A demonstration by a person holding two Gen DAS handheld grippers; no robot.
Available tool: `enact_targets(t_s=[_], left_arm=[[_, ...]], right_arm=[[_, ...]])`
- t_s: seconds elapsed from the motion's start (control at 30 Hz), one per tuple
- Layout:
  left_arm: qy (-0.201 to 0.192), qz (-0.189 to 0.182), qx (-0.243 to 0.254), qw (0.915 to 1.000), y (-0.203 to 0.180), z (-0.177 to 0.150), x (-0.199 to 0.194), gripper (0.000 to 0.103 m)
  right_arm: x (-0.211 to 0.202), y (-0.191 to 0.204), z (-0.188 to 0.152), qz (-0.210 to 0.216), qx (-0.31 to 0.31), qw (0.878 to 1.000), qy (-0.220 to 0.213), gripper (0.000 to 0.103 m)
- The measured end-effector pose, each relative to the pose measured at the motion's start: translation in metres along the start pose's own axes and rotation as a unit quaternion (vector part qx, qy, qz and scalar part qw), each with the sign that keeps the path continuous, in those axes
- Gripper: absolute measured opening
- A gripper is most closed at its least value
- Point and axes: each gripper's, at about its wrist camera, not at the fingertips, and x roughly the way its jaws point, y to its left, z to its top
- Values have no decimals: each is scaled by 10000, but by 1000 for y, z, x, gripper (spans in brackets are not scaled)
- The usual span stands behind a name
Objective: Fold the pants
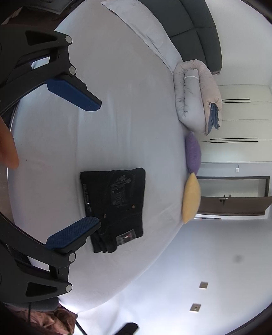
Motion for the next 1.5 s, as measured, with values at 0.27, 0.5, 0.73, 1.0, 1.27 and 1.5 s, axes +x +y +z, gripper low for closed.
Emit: enact_targets(t_s=[0.27, 0.5, 0.73, 1.0, 1.27, 1.5], left_arm=[[272, 44, 33, 9996, -11, -12, 29, 103], [442, 96, -27, 9990, -10, -17, 54, 103], [616, 88, -90, 9980, -8, -24, 70, 103], [679, 128, -117, 9975, -5, -28, 73, 103], [714, 156, -124, 9972, -7, -31, 76, 103], [742, 172, -169, 9970, -7, -34, 75, 103]], right_arm=[[29, 12, -23, 13, -4, 9966, 828, 103], [44, 16, -33, -82, -4, 9931, 1173, 103], [52, 23, -40, -44, -119, 9912, 1315, 103], [58, 28, -44, 16, -152, 9897, 1425, 103], [61, 29, -47, 22, -169, 9888, 1486, 103], [62, 30, -50, 24, -177, 9881, 1529, 103]])
